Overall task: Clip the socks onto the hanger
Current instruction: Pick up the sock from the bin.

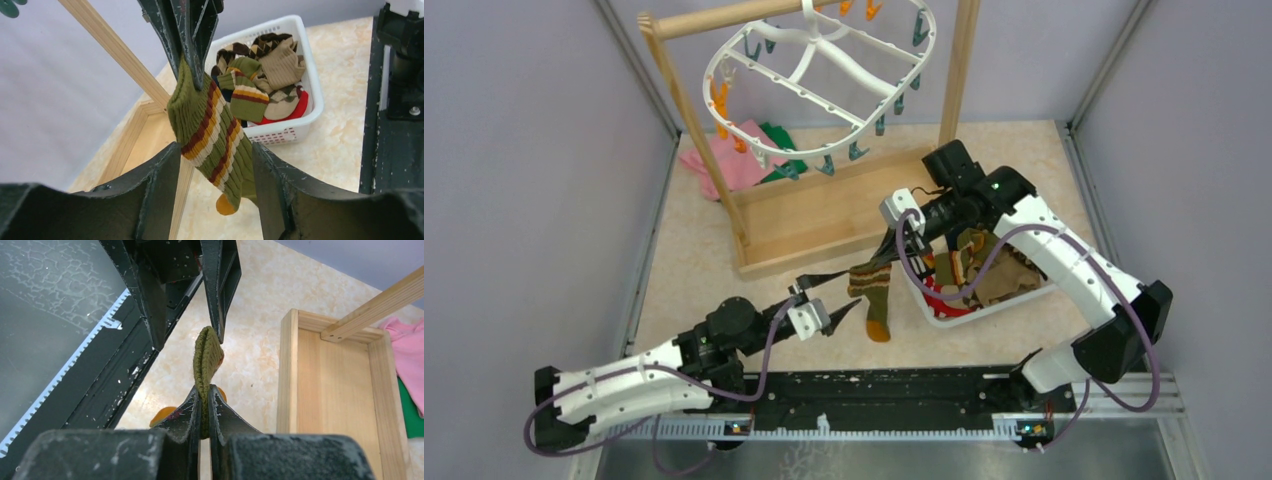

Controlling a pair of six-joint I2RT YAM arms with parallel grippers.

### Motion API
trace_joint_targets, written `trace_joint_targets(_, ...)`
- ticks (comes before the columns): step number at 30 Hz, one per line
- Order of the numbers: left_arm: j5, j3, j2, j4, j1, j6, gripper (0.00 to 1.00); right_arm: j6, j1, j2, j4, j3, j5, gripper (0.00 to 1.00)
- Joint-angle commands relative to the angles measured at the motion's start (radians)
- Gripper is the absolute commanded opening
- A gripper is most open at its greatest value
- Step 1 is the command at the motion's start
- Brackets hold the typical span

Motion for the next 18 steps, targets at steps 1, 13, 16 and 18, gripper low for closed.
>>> trace_joint_targets(1, -0.028, -0.101, -0.037, 0.324, -0.002, -0.054, 0.62, -0.028, -0.006, -0.034, 0.017, 0.001, -0.014, 0.0)
trace_joint_targets(13, -0.062, -0.177, 0.076, 0.639, 0.034, -0.028, 0.65, -0.052, -0.006, -0.016, -0.006, 0.015, -0.032, 0.0)
trace_joint_targets(16, -0.007, -0.177, 0.124, 0.689, 0.048, -0.058, 0.58, -0.053, -0.007, -0.015, -0.008, 0.022, -0.032, 0.0)
trace_joint_targets(18, 0.023, -0.18, 0.142, 0.712, 0.054, -0.075, 0.54, -0.052, -0.007, -0.015, -0.008, 0.022, -0.029, 0.0)
